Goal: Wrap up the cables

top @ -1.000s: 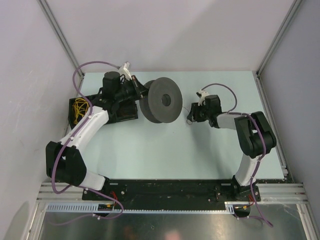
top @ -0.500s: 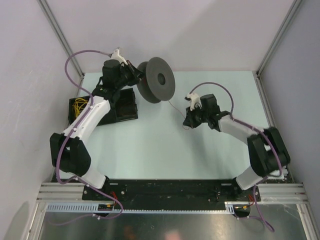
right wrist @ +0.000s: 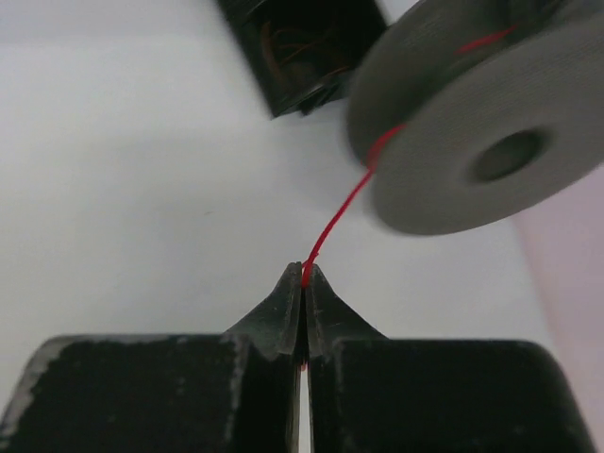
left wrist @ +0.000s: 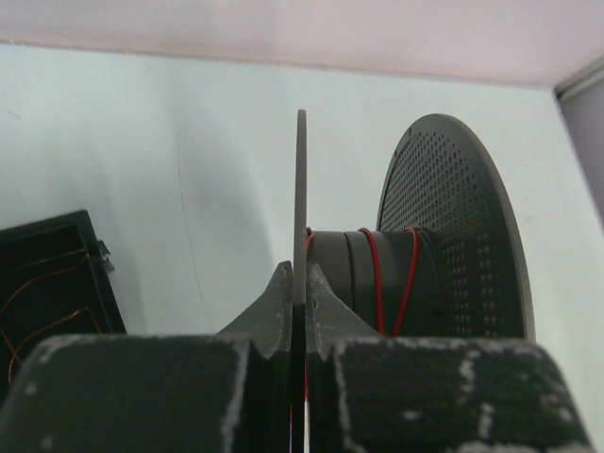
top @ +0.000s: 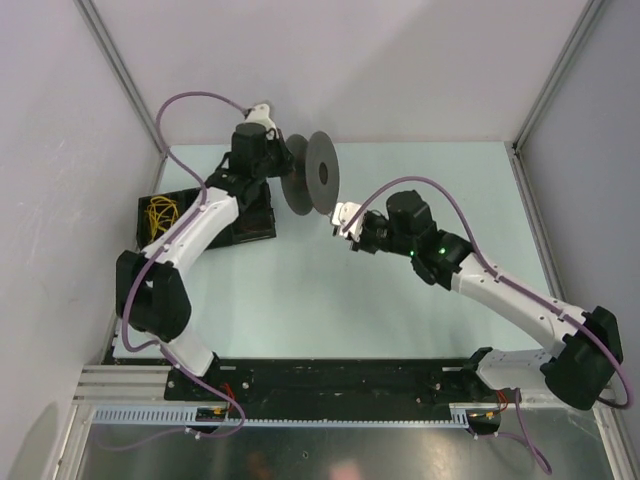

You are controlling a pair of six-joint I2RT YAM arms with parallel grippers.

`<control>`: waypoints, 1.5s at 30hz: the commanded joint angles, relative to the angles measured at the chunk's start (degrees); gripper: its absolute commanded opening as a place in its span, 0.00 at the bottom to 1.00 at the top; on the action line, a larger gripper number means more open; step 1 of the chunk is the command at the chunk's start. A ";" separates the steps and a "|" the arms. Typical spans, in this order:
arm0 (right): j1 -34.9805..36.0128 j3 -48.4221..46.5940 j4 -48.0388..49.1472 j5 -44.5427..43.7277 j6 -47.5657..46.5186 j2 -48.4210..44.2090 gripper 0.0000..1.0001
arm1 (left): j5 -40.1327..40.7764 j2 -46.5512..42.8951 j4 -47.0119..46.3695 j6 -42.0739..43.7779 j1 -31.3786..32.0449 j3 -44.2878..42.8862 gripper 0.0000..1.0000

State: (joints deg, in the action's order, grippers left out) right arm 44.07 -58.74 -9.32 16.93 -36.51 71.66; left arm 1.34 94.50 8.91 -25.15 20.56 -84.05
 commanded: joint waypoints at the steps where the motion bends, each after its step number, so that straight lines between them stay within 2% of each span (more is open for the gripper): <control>1: -2.24 -7.51 4.99 -3.41 -8.99 -0.50 0.00 | -2.62 -3.41 -3.02 10.30 2.45 3.47 0.00; 5: -5.36 -12.57 7.80 -3.47 -11.64 2.59 0.00 | -8.62 -5.44 -2.11 17.29 4.56 6.52 0.00; 11: -12.96 -16.97 11.07 -1.65 -14.59 6.59 0.00 | -30.05 -10.11 -0.56 30.92 5.06 11.40 0.00; 15: -20.80 -18.73 9.91 2.29 -14.18 9.14 0.00 | -38.50 -11.74 4.62 39.14 5.02 11.10 0.00; 19: -27.99 -19.08 3.81 8.14 -13.00 10.96 0.00 | -43.68 -13.05 9.67 46.98 4.36 9.51 0.00; 22: -32.36 -19.05 -3.32 13.76 -11.81 12.33 0.00 | -48.10 -13.31 11.90 48.71 2.98 7.13 0.00; 29: -35.33 -18.51 -17.94 27.62 -13.24 13.77 0.00 | -53.62 -12.14 15.47 49.90 1.19 0.02 0.00; 33: -35.33 -17.03 -19.52 30.75 -12.03 13.31 0.10 | -55.10 -10.83 16.40 48.90 1.16 -2.77 0.00; 39: -36.12 -14.82 -18.09 32.04 -9.36 11.15 0.38 | -57.67 -9.48 16.58 46.69 0.92 -5.71 0.00; 45: -38.22 -13.18 -17.65 34.91 -5.44 8.60 0.56 | -59.83 -8.01 16.56 45.43 0.02 -8.58 0.00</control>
State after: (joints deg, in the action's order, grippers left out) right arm 7.27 -72.47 -27.38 48.88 -45.21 84.05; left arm -53.41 86.50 27.40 22.24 21.43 -87.81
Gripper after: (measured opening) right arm 0.496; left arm 0.036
